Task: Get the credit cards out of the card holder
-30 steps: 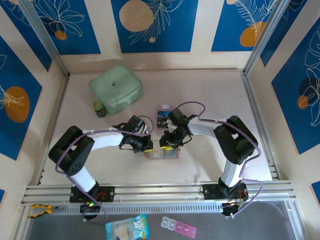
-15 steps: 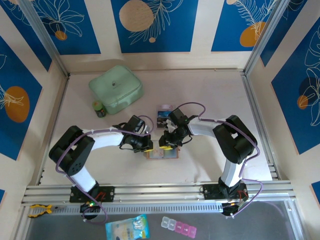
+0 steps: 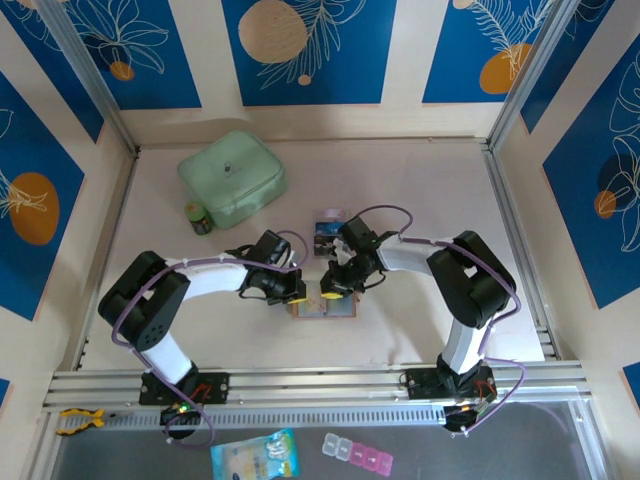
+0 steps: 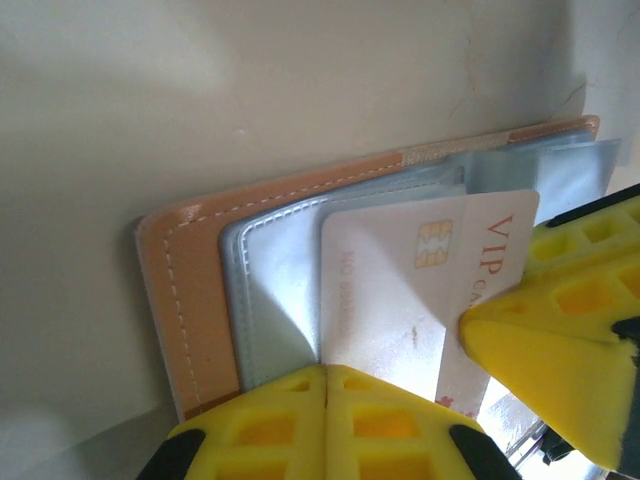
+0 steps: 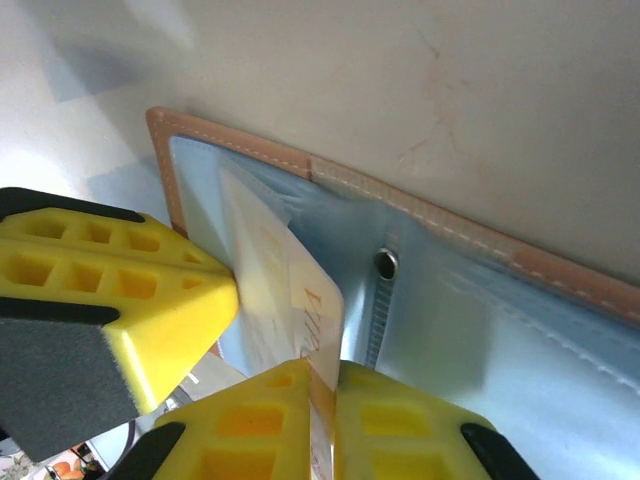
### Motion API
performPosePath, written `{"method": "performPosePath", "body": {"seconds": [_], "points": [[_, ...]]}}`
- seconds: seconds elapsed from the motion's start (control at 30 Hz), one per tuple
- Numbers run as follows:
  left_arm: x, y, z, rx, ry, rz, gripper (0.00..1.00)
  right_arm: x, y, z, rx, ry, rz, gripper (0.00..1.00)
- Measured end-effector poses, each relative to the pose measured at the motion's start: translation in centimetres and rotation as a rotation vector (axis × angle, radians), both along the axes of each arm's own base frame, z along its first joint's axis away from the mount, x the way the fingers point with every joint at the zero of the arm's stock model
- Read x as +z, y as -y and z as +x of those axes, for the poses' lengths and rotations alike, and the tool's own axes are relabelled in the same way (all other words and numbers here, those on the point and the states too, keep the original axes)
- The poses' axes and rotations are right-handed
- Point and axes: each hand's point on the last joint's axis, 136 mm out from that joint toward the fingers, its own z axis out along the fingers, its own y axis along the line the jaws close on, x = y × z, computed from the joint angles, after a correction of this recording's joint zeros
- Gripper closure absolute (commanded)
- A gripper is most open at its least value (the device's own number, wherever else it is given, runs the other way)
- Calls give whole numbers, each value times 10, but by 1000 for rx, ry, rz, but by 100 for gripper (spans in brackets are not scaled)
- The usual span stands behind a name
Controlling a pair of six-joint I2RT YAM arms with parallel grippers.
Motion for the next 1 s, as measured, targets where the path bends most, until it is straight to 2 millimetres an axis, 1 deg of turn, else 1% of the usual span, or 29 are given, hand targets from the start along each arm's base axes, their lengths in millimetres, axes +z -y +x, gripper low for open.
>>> {"method": "performPosePath", "body": {"seconds": [0.2,0.57,0.9,1.0], "points": [[0,0,0,0,-2,2,100,3,3,0,-6,4,4,90],[0,0,0,0,-3,3,100,8,24,1,-7,21,-48,90],[0,-2,-1,4,-2,13,100,18,36,-3,6,44,-83,90],[0,-4,-1,7,-2,19,100,21,39,0,22,60,-106,90]]}}
